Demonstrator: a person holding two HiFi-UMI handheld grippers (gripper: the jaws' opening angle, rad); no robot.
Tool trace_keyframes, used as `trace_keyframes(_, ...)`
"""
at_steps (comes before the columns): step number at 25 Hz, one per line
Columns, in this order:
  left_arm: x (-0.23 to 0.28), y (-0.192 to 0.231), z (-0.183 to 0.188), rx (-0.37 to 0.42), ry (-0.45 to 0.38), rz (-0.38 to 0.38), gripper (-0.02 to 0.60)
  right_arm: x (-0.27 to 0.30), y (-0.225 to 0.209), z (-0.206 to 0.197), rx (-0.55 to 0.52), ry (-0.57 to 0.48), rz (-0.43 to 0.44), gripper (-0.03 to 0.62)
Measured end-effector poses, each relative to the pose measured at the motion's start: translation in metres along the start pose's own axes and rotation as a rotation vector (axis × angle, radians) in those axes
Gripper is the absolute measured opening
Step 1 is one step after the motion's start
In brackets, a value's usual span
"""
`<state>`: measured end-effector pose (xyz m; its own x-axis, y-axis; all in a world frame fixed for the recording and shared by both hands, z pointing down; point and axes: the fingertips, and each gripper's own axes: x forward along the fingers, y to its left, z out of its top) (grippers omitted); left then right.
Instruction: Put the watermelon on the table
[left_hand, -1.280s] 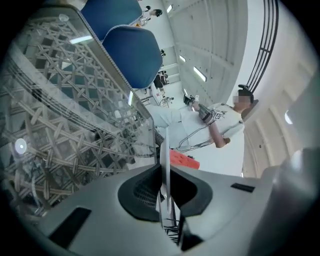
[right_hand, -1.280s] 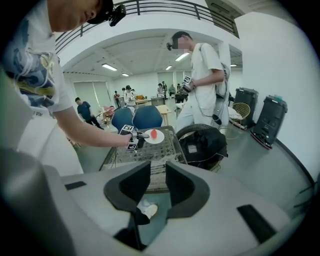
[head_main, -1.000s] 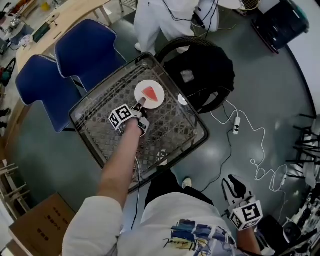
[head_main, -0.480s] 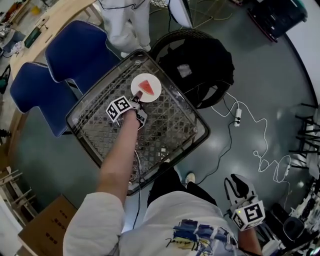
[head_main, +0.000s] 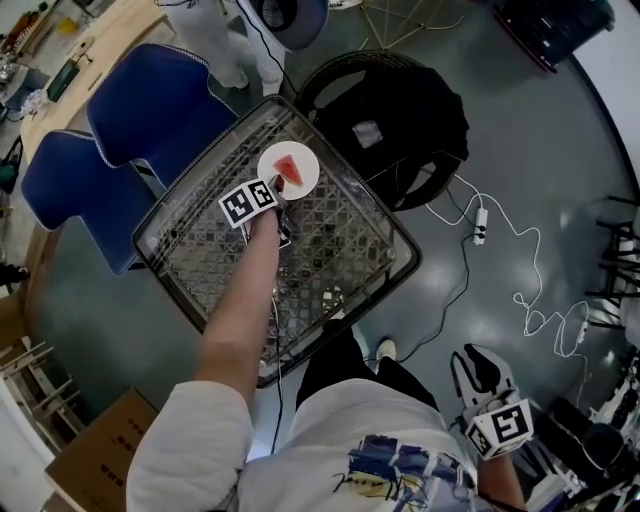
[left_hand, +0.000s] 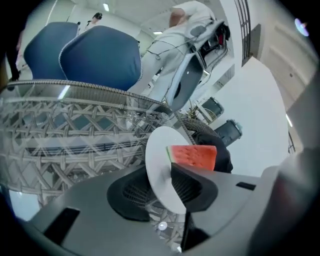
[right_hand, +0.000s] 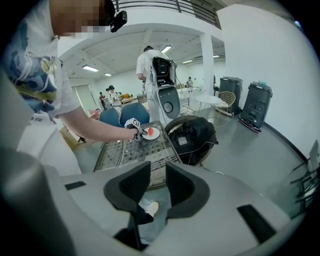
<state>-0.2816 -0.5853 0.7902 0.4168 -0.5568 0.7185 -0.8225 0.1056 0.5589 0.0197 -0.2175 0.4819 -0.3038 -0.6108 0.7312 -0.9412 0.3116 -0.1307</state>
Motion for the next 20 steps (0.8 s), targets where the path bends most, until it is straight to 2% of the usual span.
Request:
trace_keyframes(6,-0.002,0.005,0.005,0.159,0.023,0.156,0.167,-0.005,-0.007,0.001,0.014,-0.022,-0.001,0.098)
trace_keyframes(9,-0.002,0.006,0.005,0.177,0.019,0.190,0.172,-0.007,-0.011,-0.003,0.027,-0.028,-0.005,0.098)
trace_keyframes(13,-0.005,0.014,0.006,0.205,0.010,0.282,0.176,-0.012,-0.013,-0.006,0.035,-0.043,-0.009,0.098)
trace_keyframes(17,-0.011,0.016,0.006,0.193,-0.014,0.302,0.176,-0.019,-0.017,-0.012,0.032,-0.055,-0.015,0.098)
trace_keyframes(20,-0.027,0.010,0.004,0.212,-0.039,0.298,0.176,-0.026,-0.019,-0.017,0.024,-0.066,-0.016,0.098)
